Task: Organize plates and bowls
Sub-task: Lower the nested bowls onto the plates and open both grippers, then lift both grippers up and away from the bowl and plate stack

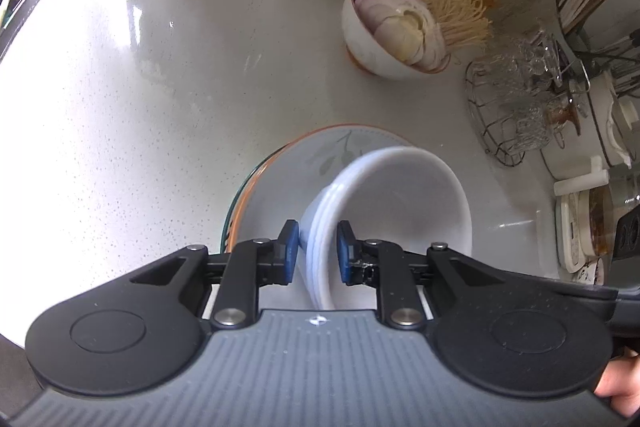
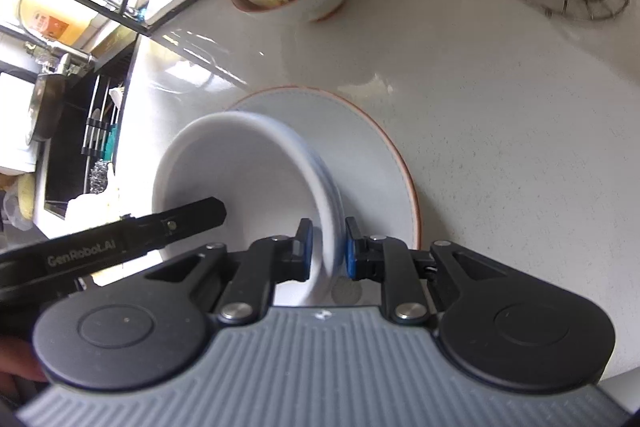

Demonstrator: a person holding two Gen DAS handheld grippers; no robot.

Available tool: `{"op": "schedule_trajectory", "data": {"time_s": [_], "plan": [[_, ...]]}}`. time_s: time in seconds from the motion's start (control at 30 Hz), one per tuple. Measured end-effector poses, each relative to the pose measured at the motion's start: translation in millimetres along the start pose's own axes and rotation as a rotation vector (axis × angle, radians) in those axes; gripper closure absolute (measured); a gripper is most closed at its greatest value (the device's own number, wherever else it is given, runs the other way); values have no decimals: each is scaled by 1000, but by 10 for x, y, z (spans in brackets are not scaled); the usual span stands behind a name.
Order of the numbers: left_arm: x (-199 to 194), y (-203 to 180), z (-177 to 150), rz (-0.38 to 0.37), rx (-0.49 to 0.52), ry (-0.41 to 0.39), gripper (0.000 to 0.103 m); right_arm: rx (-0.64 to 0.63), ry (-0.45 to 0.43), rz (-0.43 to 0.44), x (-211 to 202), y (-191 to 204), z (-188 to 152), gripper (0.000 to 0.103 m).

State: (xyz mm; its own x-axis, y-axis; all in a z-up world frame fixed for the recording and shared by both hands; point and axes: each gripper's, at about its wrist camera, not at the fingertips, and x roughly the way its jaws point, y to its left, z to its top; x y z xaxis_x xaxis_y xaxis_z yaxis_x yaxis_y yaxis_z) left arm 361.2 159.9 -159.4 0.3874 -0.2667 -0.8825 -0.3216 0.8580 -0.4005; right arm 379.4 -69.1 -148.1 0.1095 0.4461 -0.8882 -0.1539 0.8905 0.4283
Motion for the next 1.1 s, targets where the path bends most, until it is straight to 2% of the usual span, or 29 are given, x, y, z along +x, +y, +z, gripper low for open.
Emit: {"op": "schedule_trajectory", "data": {"time_s": [0.23,0.27,0.33,0.4,0.63,0.87,1.1], "plan": [[11,37,44,-26,8,20,80,51,-36,-15,-62,2,18,83],[3,40,55,-31,11,22,75,55,-43,-15,-79,6,12,82],[-24,29,67,-49,24,26,67,61,-65,-10,-121,12,-11,76],[-59,-5,78,-58,50,25,65,77,-99,-6,-181,26,-50,57],[-318,-89,111,-72,167,-14,64,107,-241,-42,-436,108,-232,57],[-734,-246,108,-94,304,-109,64,109,-407,-70,-778,268,-497,57],[-1258,-477,20,-123,391,-236,64,37,-581,-83,-1244,460,-636,57]]}}
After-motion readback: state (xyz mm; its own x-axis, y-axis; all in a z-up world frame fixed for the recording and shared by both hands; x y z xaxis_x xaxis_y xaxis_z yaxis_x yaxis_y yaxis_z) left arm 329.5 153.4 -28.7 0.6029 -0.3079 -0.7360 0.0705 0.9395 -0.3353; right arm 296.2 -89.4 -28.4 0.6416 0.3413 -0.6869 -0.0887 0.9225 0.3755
